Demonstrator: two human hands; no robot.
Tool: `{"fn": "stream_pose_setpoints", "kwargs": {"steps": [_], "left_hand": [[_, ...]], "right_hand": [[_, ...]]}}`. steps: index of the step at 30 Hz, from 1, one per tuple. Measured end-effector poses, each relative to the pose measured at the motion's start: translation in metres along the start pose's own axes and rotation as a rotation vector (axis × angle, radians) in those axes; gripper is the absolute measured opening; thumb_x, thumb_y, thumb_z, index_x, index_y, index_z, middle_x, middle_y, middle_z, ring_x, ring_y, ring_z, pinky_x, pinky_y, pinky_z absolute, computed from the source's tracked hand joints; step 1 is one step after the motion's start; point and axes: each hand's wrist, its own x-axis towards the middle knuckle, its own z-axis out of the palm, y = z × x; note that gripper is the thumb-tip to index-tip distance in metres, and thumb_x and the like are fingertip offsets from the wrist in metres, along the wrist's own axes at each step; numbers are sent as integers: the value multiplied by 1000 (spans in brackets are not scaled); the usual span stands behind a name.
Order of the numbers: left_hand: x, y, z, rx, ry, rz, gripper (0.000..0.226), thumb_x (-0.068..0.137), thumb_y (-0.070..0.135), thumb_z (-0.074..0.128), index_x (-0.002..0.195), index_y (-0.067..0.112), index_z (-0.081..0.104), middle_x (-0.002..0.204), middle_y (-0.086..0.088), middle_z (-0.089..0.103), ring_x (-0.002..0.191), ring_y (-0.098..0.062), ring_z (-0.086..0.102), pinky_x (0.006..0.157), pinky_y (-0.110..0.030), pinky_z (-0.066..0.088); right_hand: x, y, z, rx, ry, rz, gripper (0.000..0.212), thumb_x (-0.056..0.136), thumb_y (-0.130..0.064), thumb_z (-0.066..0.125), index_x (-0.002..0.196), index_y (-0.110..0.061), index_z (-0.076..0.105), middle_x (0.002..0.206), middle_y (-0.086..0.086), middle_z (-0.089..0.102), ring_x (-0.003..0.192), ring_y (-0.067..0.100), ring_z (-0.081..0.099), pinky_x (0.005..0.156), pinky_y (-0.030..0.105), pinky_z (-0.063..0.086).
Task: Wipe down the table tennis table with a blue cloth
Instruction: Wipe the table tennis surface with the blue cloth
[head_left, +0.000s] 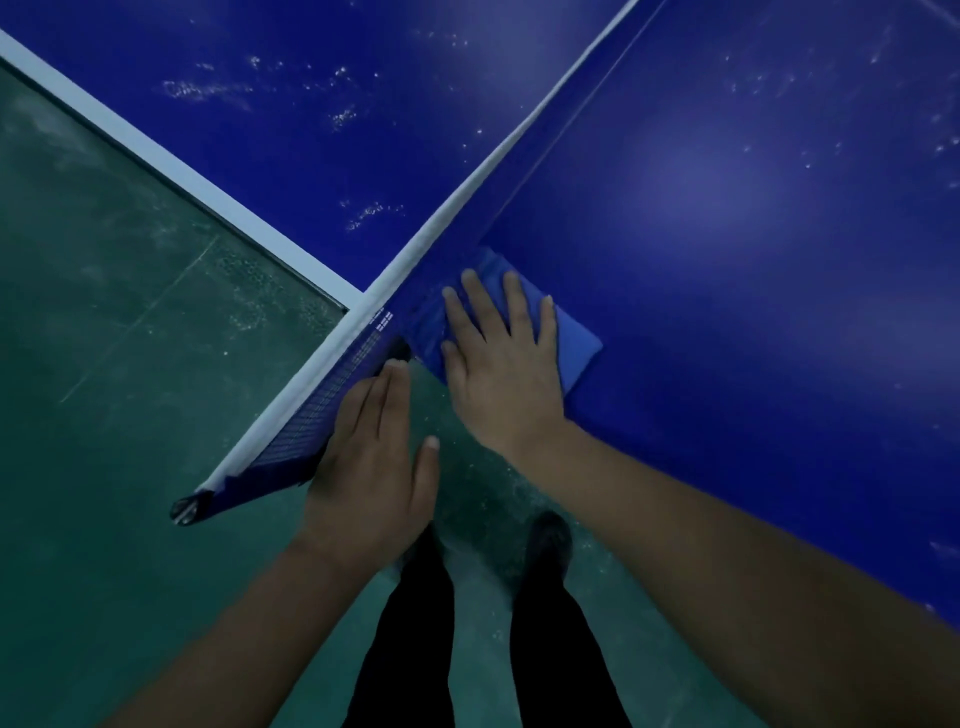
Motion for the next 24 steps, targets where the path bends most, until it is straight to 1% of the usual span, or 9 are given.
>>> {"fn": "stream_pose_setpoints", "kwargs": {"steps": [4, 5, 7, 9, 12, 14, 16, 19, 24], "left_hand": [[-1, 0, -4, -67, 8, -30, 70, 95, 36, 37, 151, -5, 25, 148, -21, 42, 137, -31, 29, 112, -34, 24], [-1, 1, -5, -72, 1, -34, 70, 96, 35, 39, 152, -4, 24, 149, -20, 41, 138, -31, 28, 112, -34, 24], [-2, 2, -5, -77, -3, -36, 70, 95, 33, 41, 152, -3, 23, 150, -20, 40, 139, -32, 28, 111, -34, 24], [-1, 3, -5, -77, 7, -35, 69, 96, 35, 37, 152, -4, 23, 150, -21, 40, 138, -32, 28, 113, -32, 22], [-1, 4, -4, -89, 14, -40, 73, 94, 39, 30, 150, -6, 25, 148, -23, 42, 136, -30, 28, 112, -29, 20], [-2, 3, -4, -96, 4, -48, 74, 94, 41, 29, 151, -5, 23, 148, -23, 42, 138, -31, 27, 112, -31, 22], [-2, 2, -3, -92, 0, -43, 75, 94, 43, 29, 152, -4, 22, 150, -22, 40, 140, -33, 27, 112, -31, 22], [-2, 1, -3, -97, 9, -51, 73, 95, 38, 37, 153, -3, 20, 153, -20, 37, 141, -30, 25, 111, -27, 17], [-2, 1, -4, -114, 1, -70, 74, 95, 39, 38, 155, 1, 17, 155, -18, 34, 144, -30, 24, 110, -29, 20]], "right_hand": [[-29, 43, -5, -46, -77, -122, 54, 103, -46, 23, 154, -31, 33, 163, -4, 24, 152, 30, 14, 120, 59, 7], [-28, 54, -7, -61, -71, -98, 54, 103, -45, 23, 154, -31, 33, 163, -4, 23, 152, 31, 14, 120, 58, 6], [-17, 59, -10, -31, -36, 69, 54, 103, -45, 24, 155, -33, 30, 165, -5, 19, 152, 32, 10, 119, 60, 5], [-5, 36, -8, 8, -28, 205, 54, 102, -46, 24, 155, -35, 25, 166, -4, 15, 152, 34, 5, 118, 63, 3], [-14, -4, -2, 1, -62, 57, 56, 101, -48, 22, 155, -34, 27, 165, -2, 18, 152, 38, 6, 116, 67, 4], [-22, 3, -1, -39, -85, -74, 55, 102, -49, 23, 154, -35, 28, 165, -3, 20, 152, 36, 7, 117, 65, 4], [-16, 22, -5, -38, -82, -65, 54, 102, -49, 22, 155, -37, 27, 165, -5, 18, 152, 34, 6, 118, 64, 2], [-8, 20, -9, 13, -68, 99, 53, 103, -48, 25, 155, -37, 26, 165, -4, 15, 152, 34, 2, 117, 65, 2], [-26, 1, -4, -49, -108, -167, 53, 103, -48, 27, 155, -36, 26, 166, -3, 15, 152, 34, 4, 118, 64, 1]]}}
